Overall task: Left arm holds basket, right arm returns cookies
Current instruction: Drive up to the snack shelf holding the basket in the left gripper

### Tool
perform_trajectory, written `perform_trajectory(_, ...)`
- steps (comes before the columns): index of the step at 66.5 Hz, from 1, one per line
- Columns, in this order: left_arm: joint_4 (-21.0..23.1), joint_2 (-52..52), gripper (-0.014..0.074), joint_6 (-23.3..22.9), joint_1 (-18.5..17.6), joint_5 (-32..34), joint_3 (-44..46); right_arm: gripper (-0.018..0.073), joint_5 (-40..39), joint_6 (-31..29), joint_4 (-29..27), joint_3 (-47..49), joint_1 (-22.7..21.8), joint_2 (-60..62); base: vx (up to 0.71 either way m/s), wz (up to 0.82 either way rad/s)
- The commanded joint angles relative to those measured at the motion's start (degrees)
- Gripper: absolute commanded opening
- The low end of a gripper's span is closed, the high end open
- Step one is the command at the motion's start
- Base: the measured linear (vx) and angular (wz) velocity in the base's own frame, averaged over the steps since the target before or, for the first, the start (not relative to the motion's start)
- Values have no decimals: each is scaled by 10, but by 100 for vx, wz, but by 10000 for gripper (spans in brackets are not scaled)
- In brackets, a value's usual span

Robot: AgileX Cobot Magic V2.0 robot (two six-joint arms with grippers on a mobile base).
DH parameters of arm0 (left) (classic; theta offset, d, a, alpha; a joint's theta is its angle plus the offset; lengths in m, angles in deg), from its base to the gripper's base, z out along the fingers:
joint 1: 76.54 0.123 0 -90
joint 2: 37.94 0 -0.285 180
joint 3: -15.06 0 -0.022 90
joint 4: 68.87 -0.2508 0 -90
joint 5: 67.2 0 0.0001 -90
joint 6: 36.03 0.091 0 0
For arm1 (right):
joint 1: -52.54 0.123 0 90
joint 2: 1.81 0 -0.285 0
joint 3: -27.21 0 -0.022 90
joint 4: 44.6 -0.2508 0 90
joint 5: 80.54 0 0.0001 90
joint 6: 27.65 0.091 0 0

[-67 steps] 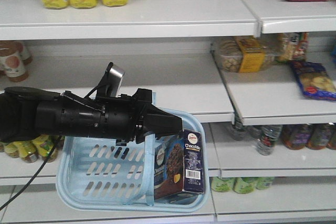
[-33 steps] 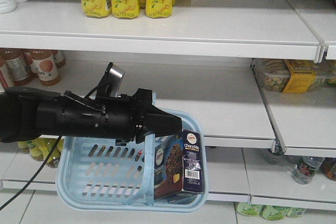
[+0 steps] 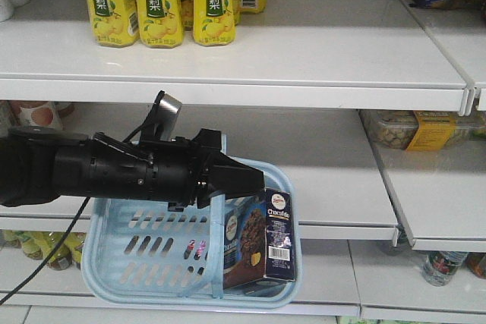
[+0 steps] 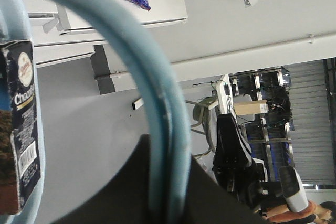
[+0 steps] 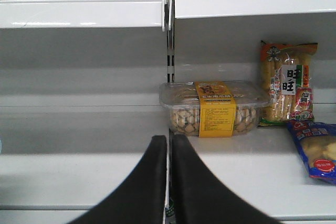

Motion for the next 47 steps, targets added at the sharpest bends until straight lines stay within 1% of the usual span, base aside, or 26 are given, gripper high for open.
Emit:
perform_trajectory(1, 67, -29, -3, 5, -3, -37, 18, -6, -46, -6, 4, -10, -4, 7, 10, -3)
perform_trajectory(47, 67, -29, -3, 5, -3, -37, 18, -6, -46, -6, 4, -10, -4, 7, 5, -2)
